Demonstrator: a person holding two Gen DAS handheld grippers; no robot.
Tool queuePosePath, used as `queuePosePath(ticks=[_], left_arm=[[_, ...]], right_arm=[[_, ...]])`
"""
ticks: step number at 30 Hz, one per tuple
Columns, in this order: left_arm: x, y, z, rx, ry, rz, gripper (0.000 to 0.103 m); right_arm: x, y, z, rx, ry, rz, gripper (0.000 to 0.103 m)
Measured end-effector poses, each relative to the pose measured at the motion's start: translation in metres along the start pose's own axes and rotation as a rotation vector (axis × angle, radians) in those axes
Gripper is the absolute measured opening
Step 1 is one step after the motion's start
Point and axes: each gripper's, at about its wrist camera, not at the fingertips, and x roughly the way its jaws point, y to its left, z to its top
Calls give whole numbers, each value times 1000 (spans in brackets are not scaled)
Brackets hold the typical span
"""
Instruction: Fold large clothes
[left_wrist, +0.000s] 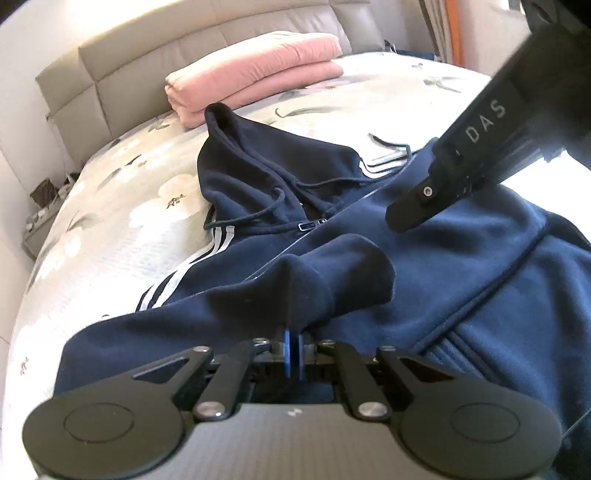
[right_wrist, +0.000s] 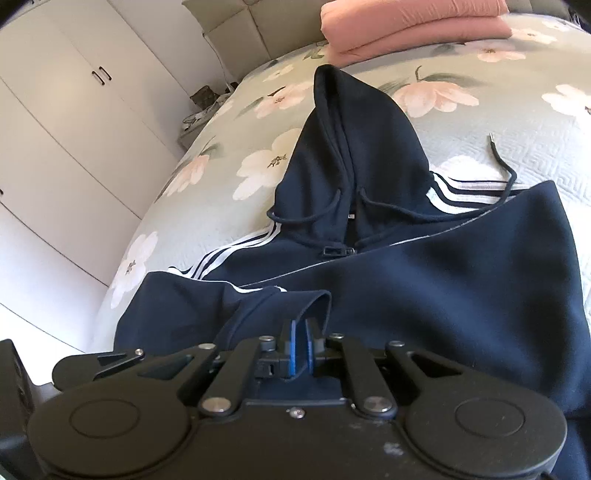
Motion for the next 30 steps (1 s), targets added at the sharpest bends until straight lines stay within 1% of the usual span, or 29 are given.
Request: queuePosePath(ticks=[1, 2, 3, 4, 5, 6, 8, 9, 12, 13, 14, 15, 16, 17, 19, 21, 24, 26, 27, 29, 30], left_arm=[[3, -1, 0, 2, 5, 3, 5], [4, -1, -1, 2, 13, 3, 5], [5, 0, -2, -5, 17, 2, 5], [5, 0, -3, -15, 18, -4, 5], [5, 2, -4, -22, 19, -9, 5], [7, 3, -3, -20, 20, -10, 5], [6, 4, -5, -13, 19, -9, 5], [6, 4, -6, -13, 18, -10, 5], [2, 4, -7, -14, 17, -12, 5], [3, 4, -7, -13, 18, -12, 5], [3, 3, -8, -12, 19, -12, 5], [2, 3, -8, -8, 20, -13, 5], [3, 2, -8, -4, 22, -16, 5], [2, 0, -7, 3, 19, -14, 5], [-2, -3, -1, 21, -6, -10, 5], [-11, -7, 9, 18, -44, -34, 5], [-26, -23, 35, -3, -112, -94, 5], [-32, -37, 53, -38, -151, -157, 6], [-34, -46, 64, -56, -173, -198, 9], [-36, -65, 78, -59, -213, -253, 15], [-35, -75, 83, -49, -220, -276, 26]], right_arm=[[5, -4, 1, 31, 25, 1, 14], [11, -9, 1, 63, 54, 14, 25], [17, -16, 0, 108, 82, 43, 58], [19, -21, -1, 150, 83, 66, 76], [19, -24, -3, 181, 74, 88, 79], [20, -27, -4, 215, 67, 120, 79], [27, -31, -5, 282, 72, 170, 83], [33, -31, -4, 308, 77, 184, 86], [59, -23, -1, 310, 126, 193, 87], [70, -19, -2, 309, 146, 207, 80], [76, -16, -2, 311, 149, 211, 65], [80, -12, -3, 306, 157, 209, 15], [83, -9, -2, 295, 168, 191, 12], [79, -6, -1, 273, 148, 177, 12], [60, 4, 4, 190, 92, 179, 12], [34, 13, 10, 95, 41, 132, 12], [-9, 16, 21, -8, -32, 57, 12], [-43, 12, 25, -76, -98, -23, 11], [-60, 7, 28, -102, -132, -76, 11], [-82, -9, 33, -123, -183, -182, 11], [-89, -21, 36, -129, -192, -232, 12]])
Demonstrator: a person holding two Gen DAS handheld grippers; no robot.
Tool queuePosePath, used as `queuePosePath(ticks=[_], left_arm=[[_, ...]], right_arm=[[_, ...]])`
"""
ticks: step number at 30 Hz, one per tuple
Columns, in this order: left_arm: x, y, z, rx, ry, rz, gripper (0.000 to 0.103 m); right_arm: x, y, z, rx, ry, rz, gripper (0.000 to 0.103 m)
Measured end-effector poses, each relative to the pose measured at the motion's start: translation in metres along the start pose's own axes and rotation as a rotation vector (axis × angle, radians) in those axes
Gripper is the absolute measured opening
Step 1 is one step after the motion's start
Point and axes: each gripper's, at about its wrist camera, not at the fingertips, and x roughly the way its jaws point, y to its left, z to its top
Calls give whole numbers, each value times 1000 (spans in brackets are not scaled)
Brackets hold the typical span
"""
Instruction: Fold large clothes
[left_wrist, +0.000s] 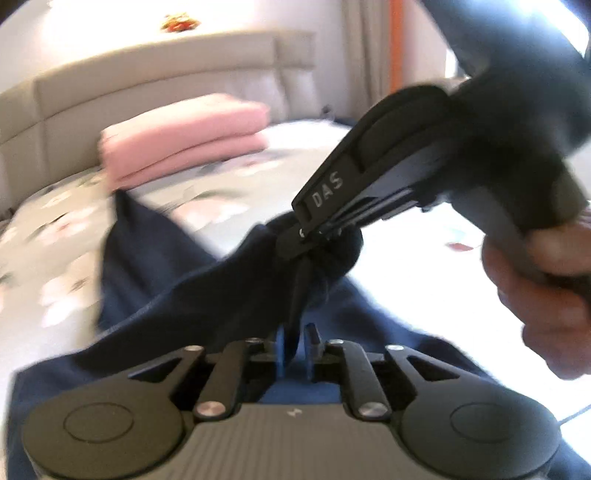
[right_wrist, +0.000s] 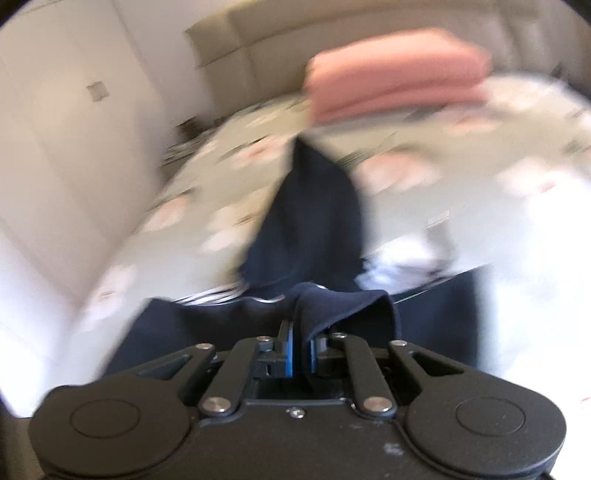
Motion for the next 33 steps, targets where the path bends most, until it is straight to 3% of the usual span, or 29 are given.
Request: queuePosePath(ticks=[3, 6, 7, 9, 14, 16, 18, 20, 22, 24, 27, 30, 32, 33], left_arm=[[8, -10, -3, -10, 21, -16, 52], [12, 9, -23, -68, 75, 13, 52], [13, 18, -29, -87, 97, 34, 52], [15, 42, -44, -107, 139, 102, 52], [6, 119, -66, -208, 176, 248, 50], [-2, 142, -73, -253, 179, 284, 50], [-1, 157, -81, -270, 210, 303, 49], [4, 163, -97, -279, 246, 329, 46], [4, 170, -112, -293, 268, 328, 47], [-5, 173, -120, -290, 239, 307, 47], [-13, 176, -125, -283, 241, 318, 53], [-27, 179, -129, -333, 242, 321, 53], [-40, 171, -126, -321, 257, 342, 50], [-49, 163, -124, -303, 254, 344, 50]], right_arm=[[15, -35, -3, 16, 38, -64, 11], [52, -54, -26, -25, 94, -199, 14], [68, -60, -36, -17, 149, -225, 21], [81, -66, -48, -8, 195, -251, 21], [24, -68, -43, 35, -11, -379, 36], [16, -51, -37, -3, -49, -318, 36], [31, -32, -37, -69, -9, -240, 36], [59, -12, -45, -142, 54, -218, 31], [92, -6, -59, -178, 145, -248, 12], [112, -20, -72, -150, 224, -271, 10], [100, -39, -80, -112, 199, -283, 0], [88, -51, -78, -61, 209, -299, 0], [71, -40, -76, -81, 218, -411, 0], [61, -32, -78, -100, 204, -424, 13]])
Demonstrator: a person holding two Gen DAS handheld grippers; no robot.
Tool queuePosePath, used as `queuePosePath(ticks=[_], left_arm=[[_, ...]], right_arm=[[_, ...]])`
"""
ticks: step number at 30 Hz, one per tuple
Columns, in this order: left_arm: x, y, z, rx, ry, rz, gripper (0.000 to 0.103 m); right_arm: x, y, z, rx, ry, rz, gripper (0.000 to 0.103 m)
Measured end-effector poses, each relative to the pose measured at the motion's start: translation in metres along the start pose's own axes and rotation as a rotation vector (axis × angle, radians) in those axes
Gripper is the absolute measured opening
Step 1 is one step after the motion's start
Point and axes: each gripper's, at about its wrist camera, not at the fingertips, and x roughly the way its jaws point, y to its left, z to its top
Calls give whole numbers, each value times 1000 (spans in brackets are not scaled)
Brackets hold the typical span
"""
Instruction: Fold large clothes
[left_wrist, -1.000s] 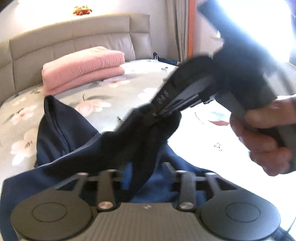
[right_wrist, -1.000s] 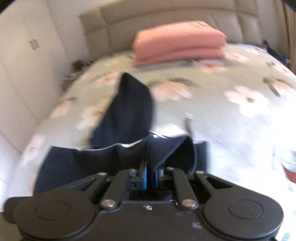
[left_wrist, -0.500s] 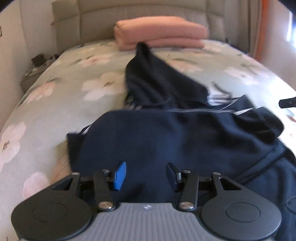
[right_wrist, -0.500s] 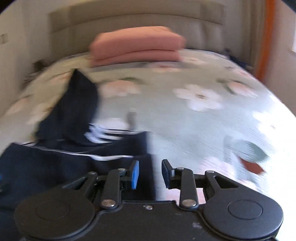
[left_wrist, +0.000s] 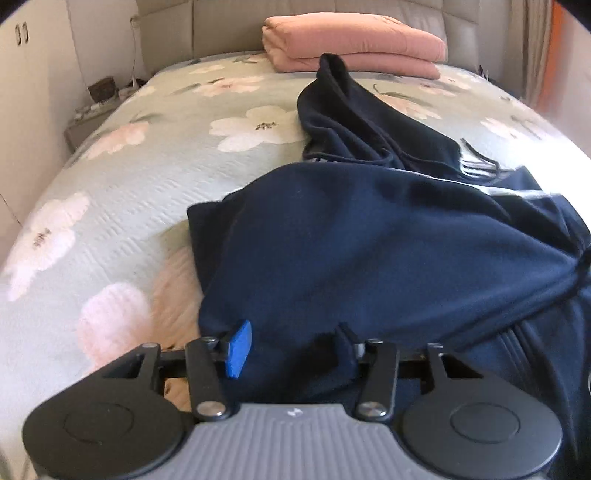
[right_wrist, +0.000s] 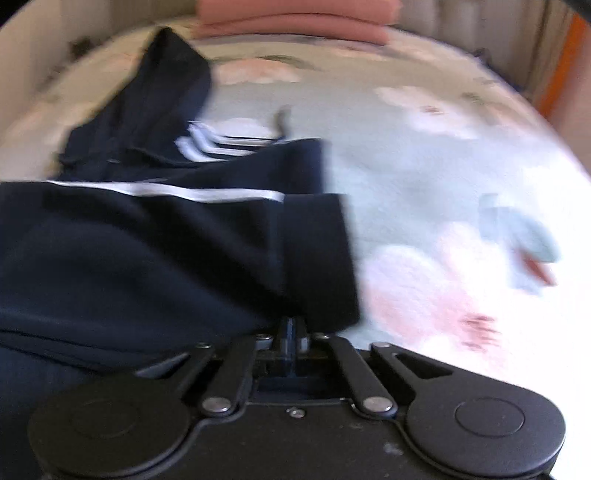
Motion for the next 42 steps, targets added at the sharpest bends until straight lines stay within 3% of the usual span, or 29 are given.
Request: queuePosePath(ticks=[1, 3, 6, 8, 11, 16, 20, 26, 29, 30, 31, 33, 36, 42], left_arm=[[-8, -4, -3, 9, -9, -16, 50], [-23, -11, -10, 7, -8, -63, 50], [-30, -26, -19, 45, -10, -79, 51], [-23, -33, -23, 59, 12, -80, 51], [-13, -33, -25, 28, 42, -92, 50], [-15, -30, -15, 26, 27, -131, 50], [-9, -40, 11, 62, -26, -166, 51], [37, -66, 71, 133, -102, -163, 51], [73, -67, 89, 119, -74, -188, 50], [87, -67, 91, 117, -21, -192, 49], [102, -67, 90, 119, 35, -193, 49], [106, -63, 82, 127, -1, -217, 51], [104, -61, 72, 146, -36, -231, 53], [105, -59, 61, 85, -99, -228, 54]], right_arm=[[-13, 3, -2, -10, -22, 31, 18], [-33, 14, -11, -37, -50, 135, 17], [-40, 49, -24, -155, -68, 151, 36], [-31, 64, -28, -206, -79, 125, 36], [-11, 61, -25, -162, -37, 106, 36], [-23, 39, -1, -121, -74, 171, 36], [-25, 48, 47, -147, -140, 223, 38], [15, 83, 130, -154, -235, 303, 44], [35, 99, 166, -126, -261, 334, 44], [42, 106, 179, -128, -279, 330, 46], [48, 111, 192, -130, -304, 317, 55], [59, 120, 216, -130, -359, 287, 74], [87, 134, 259, -119, -405, 278, 75], [142, 162, 323, -66, -431, 234, 75]])
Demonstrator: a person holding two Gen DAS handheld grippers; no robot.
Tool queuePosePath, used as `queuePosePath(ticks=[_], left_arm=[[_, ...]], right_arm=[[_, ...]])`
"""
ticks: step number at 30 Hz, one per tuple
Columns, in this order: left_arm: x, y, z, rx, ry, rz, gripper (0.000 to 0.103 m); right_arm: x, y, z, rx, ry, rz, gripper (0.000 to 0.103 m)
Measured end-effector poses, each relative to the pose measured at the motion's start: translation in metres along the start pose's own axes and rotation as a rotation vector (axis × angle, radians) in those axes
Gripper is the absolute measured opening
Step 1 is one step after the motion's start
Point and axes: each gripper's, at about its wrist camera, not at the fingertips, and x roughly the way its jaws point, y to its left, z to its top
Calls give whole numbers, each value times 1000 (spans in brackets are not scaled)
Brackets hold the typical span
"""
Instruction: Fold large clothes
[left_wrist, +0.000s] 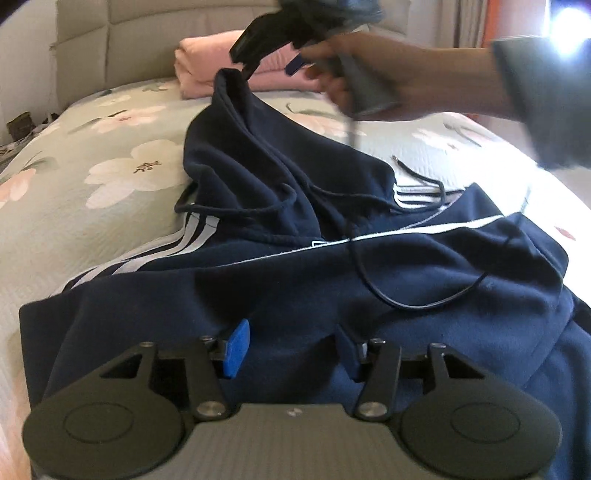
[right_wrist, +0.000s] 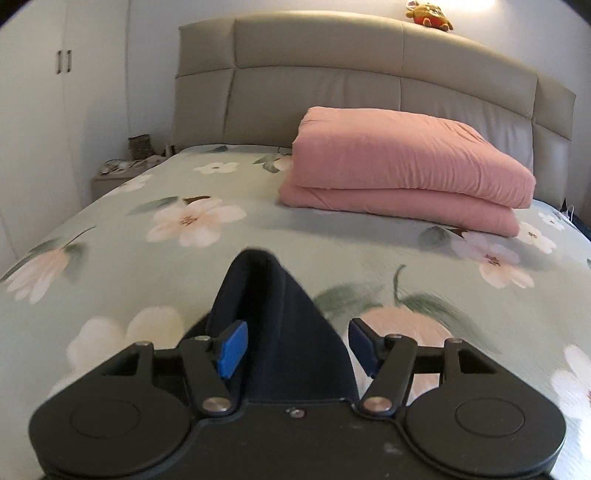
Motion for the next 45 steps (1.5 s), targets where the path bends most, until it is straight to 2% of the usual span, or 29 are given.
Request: queuePosePath(ticks=[3, 5, 6, 7, 8, 10, 13, 15, 18, 19, 23, 26, 28, 31, 32, 33, 34, 35, 36, 38, 39, 41, 45], left_arm=[[-4, 0, 1, -13, -1, 9, 54], [-12, 7, -1, -57, -6, -3, 51], [-16, 12, -2, -94, -16, -3, 46], [-21, 19, -3, -150, -29, -2, 45], [-26, 27, -5, -210, -37, -6, 44], [-36, 38, -7, -269, -51, -9, 42], [-54, 46, -6, -276, -67, 18, 39], [-67, 49, -3, -270, -76, 47, 39], [-85, 55, 2, -277, -91, 79, 39], [-92, 57, 5, -287, -98, 84, 39], [-119, 56, 12, -306, -139, 118, 39], [-136, 43, 16, -305, -174, 118, 40], [-145, 33, 16, -304, -182, 110, 41], [-155, 17, 10, -295, -171, 85, 41], [-158, 10, 7, -287, -162, 75, 42], [-160, 5, 4, -276, -150, 67, 43], [-161, 0, 0, -265, -136, 61, 43], [-161, -5, -3, -253, -120, 56, 45], [-160, -9, -7, -242, -103, 50, 47], [-157, -13, -13, -219, -63, 30, 50], [-154, -14, -15, -213, -48, 22, 52], [-148, -12, -13, -210, -28, -4, 54], [-137, -9, 5, -238, -36, -82, 58]], right_arm=[[32, 11, 8, -25, 27, 11, 75], [53, 20, 11, -40, 69, -39, 71], [61, 24, 13, -51, 83, -60, 53], [68, 28, 13, -63, 96, -72, 18], [70, 29, 14, -71, 103, -76, 9], [60, 26, 15, -57, 69, -56, 9], [18, 17, 16, -60, -25, -16, 8], [-23, 9, 15, -46, -75, 22, 8], [-91, 9, 4, -90, -168, 34, 8], [-118, 10, -5, -97, -206, 29, 8], [-208, 10, -38, -29, -261, 79, 8], [-283, 18, -72, -84, -340, 47, 8], [-327, 20, -95, -99, -349, 53, 8], [-376, 24, -134, -130, -306, 61, 9], [-389, 27, -152, -146, -264, 59, 11], [-395, 30, -166, -159, -213, 75, 19], [-399, 31, -186, -180, -134, 92, 42], [-400, 32, -202, -188, -71, 94, 53], [-401, 31, -218, -187, -5, 103, 58], [-401, 21, -242, -140, 117, 131, 57], [-403, 16, -247, -114, 143, 134, 57], [-403, -1, -249, -58, 156, 125, 59], [-390, -36, -227, 104, 187, 156, 61]])
